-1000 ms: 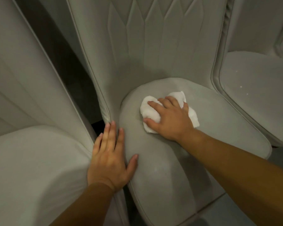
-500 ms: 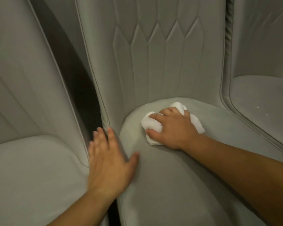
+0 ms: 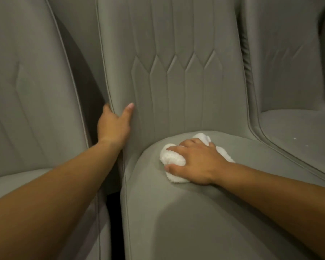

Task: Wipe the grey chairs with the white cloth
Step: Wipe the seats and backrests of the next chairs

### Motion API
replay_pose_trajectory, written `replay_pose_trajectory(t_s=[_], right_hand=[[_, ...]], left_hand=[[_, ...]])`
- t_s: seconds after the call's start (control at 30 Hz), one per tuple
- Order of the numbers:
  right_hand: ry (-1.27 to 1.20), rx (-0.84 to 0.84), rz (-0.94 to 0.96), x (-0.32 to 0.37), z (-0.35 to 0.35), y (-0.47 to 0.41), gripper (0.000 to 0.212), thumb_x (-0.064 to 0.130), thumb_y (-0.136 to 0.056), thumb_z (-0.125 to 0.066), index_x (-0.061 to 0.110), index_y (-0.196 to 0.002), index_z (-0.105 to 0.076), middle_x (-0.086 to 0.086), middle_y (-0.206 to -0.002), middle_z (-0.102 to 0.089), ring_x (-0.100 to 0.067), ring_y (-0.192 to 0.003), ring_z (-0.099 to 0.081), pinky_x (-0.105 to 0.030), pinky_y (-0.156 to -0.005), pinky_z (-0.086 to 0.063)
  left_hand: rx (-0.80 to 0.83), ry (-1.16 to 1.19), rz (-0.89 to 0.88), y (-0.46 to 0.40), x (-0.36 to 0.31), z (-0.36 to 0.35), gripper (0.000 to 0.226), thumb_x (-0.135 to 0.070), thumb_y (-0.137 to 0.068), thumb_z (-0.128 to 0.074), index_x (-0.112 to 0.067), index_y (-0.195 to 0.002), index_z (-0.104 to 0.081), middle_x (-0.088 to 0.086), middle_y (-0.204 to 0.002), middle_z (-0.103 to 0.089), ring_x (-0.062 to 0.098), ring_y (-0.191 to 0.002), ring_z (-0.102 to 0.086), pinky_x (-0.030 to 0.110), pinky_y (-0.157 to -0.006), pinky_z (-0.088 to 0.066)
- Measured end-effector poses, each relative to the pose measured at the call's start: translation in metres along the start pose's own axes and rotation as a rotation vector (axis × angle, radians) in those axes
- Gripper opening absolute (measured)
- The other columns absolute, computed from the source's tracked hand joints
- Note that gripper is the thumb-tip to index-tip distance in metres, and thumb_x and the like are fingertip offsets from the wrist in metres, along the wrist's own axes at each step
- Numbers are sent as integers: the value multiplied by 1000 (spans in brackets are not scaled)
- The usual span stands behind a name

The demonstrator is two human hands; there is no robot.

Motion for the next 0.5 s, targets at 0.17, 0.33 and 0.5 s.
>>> replay_pose_trajectory(t_s=[0.17,0.33,0.5], right_hand=[[-19,74,173,42,5,63,72,82,-81,-33,55,-148,-25,17,-149,-36,-10,-143,-18,-48,-117,-12],[48,-133,375,73,-12,95,49,66,-77,-59,59,-125,-55,21,-120,-59,-11,-118,-53,-47,-98,-46],[54,45,81,66,-9,10,67,80,-88,-31,49,-148,-30,5,-149,-40,-26,-142,-25,-60,-111,-18]], left_hand=[[-53,-22,-76,3,5,-3,62,-54,-89,-63,-15,-135,-51,4,-122,-64,24,-109,-61,27,-84,-42],[-57,-71,-101,3,1,-1,58,-53,-91,-61,-15,-134,-52,5,-122,-64,21,-106,-60,28,-82,-41],[-70,-103,-114,-1,5,0,61,-54,-91,-60,-13,-135,-52,8,-124,-64,29,-113,-60,29,-86,-42]])
Point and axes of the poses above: each hand's wrist, its own y-axis away from the middle knuckle, its own z-axis out of the back of the hand, x = y × z, the point moved 1 cm from there along -y, towards the middle knuckle
